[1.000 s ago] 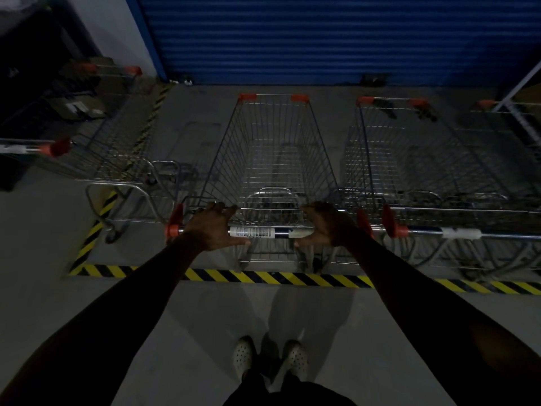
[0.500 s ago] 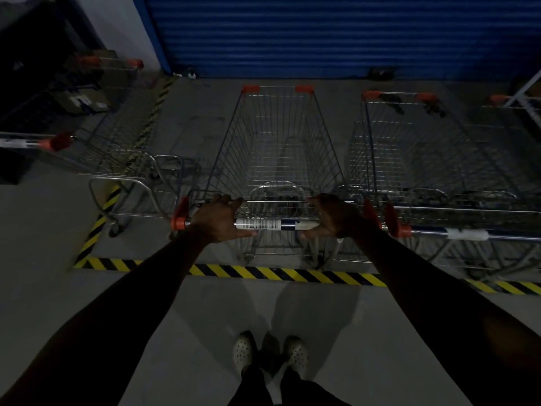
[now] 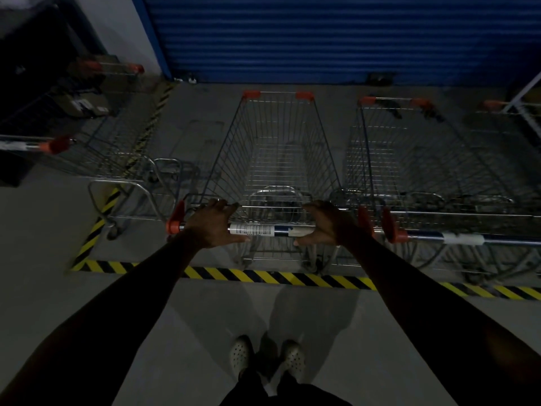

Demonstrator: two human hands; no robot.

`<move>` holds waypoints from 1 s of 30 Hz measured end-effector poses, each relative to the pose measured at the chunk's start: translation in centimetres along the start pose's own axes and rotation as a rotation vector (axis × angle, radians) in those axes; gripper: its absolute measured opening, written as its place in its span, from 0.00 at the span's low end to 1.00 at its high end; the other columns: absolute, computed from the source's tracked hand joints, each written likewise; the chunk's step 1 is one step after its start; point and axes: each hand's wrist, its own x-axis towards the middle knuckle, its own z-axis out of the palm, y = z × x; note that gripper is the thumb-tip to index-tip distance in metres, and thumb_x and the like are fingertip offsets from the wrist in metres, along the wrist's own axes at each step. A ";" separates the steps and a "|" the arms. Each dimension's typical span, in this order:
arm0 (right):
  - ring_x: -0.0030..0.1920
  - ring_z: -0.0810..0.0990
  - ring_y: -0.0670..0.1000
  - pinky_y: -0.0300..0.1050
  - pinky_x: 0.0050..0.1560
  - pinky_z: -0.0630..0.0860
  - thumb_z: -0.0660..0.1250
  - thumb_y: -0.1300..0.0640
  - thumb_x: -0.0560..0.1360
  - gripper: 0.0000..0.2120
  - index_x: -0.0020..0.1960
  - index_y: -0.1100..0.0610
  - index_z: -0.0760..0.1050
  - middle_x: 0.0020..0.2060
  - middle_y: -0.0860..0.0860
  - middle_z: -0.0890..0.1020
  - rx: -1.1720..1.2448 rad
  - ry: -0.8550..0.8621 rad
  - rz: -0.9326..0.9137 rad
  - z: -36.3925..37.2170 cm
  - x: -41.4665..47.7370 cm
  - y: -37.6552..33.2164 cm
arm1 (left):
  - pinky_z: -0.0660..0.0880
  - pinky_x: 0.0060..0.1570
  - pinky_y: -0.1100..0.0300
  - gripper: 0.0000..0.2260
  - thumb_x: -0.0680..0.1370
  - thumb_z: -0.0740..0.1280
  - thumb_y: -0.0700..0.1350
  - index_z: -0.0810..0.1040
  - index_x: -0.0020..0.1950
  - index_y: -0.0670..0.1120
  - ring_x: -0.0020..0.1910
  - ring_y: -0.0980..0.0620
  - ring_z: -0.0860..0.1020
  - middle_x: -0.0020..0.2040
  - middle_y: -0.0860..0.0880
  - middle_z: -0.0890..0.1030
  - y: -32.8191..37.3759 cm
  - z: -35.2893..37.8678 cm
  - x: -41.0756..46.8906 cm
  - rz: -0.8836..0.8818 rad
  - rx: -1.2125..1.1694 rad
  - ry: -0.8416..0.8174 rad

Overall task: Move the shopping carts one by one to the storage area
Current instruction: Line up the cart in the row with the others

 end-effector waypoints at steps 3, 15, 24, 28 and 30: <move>0.75 0.65 0.59 0.53 0.73 0.66 0.70 0.23 0.60 0.58 0.80 0.54 0.58 0.76 0.56 0.64 -0.001 -0.001 -0.004 0.1 -0.2 -0.4 | 0.67 0.67 0.41 0.60 0.57 0.39 0.86 0.60 0.79 0.53 0.73 0.41 0.66 0.73 0.43 0.70 -0.1 -0.3 -0.3 0.003 -0.020 -0.028; 0.72 0.70 0.56 0.50 0.70 0.68 0.55 0.23 0.71 0.43 0.76 0.50 0.64 0.72 0.54 0.71 0.007 0.270 -0.107 0.4 -0.4 -2.9 | 0.62 0.71 0.45 0.49 0.70 0.42 0.80 0.55 0.81 0.48 0.74 0.42 0.64 0.76 0.44 0.66 -1.7 -1.5 -1.8 0.057 -0.216 0.042; 0.71 0.70 0.57 0.48 0.69 0.67 0.58 0.25 0.71 0.45 0.74 0.58 0.68 0.71 0.57 0.73 0.228 0.573 -0.147 -0.8 6.3 -15.4 | 0.72 0.65 0.47 0.37 0.78 0.53 0.68 0.66 0.76 0.42 0.67 0.41 0.72 0.69 0.40 0.73 -10.9 -7.1 -3.3 0.101 -0.288 0.268; 0.70 0.71 0.57 0.43 0.71 0.64 0.59 0.27 0.72 0.45 0.75 0.60 0.67 0.70 0.58 0.73 0.302 0.693 -0.216 -1.3 10.2 -23.3 | 0.72 0.64 0.45 0.37 0.79 0.53 0.68 0.67 0.75 0.40 0.67 0.39 0.73 0.68 0.38 0.74 -18.0 -9.9 -5.2 0.119 -0.294 0.415; 0.71 0.69 0.57 0.39 0.71 0.61 0.61 0.29 0.71 0.45 0.76 0.60 0.65 0.72 0.58 0.71 0.323 0.727 -0.267 -2.4 11.7 -28.0 | 0.69 0.68 0.48 0.38 0.79 0.51 0.69 0.67 0.75 0.39 0.68 0.40 0.71 0.70 0.38 0.72 -21.7 -11.7 -6.6 0.107 -0.313 0.489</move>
